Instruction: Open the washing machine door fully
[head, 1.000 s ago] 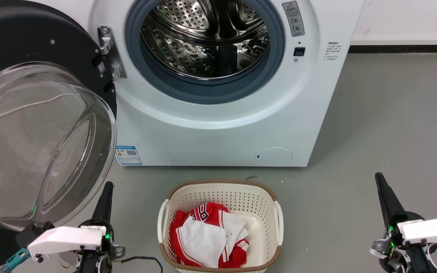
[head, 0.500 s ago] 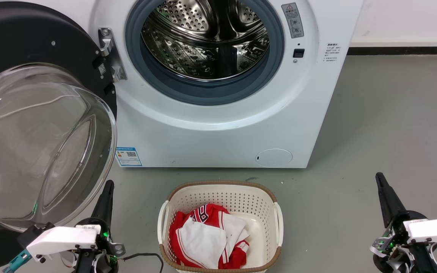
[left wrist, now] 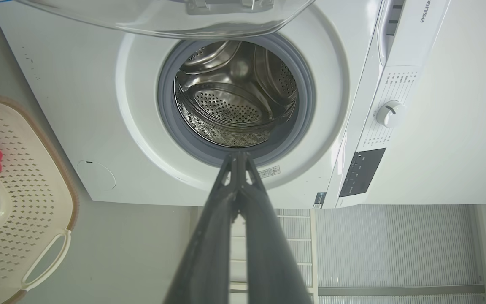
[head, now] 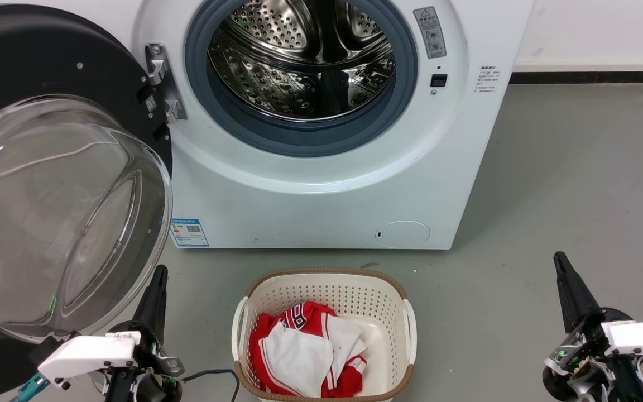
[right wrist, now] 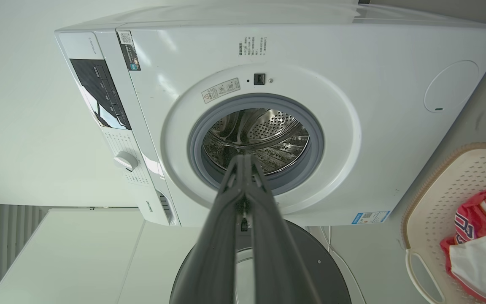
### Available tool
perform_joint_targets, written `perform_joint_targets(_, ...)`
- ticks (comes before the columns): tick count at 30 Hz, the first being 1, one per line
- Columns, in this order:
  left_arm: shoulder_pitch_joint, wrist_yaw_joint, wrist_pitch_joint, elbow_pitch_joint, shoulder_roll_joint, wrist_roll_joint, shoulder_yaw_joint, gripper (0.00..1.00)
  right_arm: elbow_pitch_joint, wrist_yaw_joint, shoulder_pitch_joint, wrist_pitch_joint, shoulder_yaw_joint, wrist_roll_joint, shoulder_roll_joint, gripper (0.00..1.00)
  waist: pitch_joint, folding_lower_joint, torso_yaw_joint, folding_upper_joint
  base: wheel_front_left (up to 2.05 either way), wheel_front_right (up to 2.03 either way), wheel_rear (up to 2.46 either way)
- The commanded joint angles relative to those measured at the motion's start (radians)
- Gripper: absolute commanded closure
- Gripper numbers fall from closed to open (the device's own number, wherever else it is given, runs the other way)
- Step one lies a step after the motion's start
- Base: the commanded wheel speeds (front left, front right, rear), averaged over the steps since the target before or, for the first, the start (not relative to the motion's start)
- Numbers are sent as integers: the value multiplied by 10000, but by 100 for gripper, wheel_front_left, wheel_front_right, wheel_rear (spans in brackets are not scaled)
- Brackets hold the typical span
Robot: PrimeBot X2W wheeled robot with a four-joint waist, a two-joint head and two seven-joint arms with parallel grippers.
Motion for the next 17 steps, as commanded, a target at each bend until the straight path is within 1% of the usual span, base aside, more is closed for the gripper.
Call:
perform_joint_targets(1,-87,-42,50,18,-16,-55,40,100,33,0,-123,18,-15,53,20,100,0,0,0,0,0,0,0)
perform_joint_targets(17,-81,-42,43,12,-15,-46,37,100,32,0,-132,82,-89,-44,66,100,0,0,0,0,0,0,0)
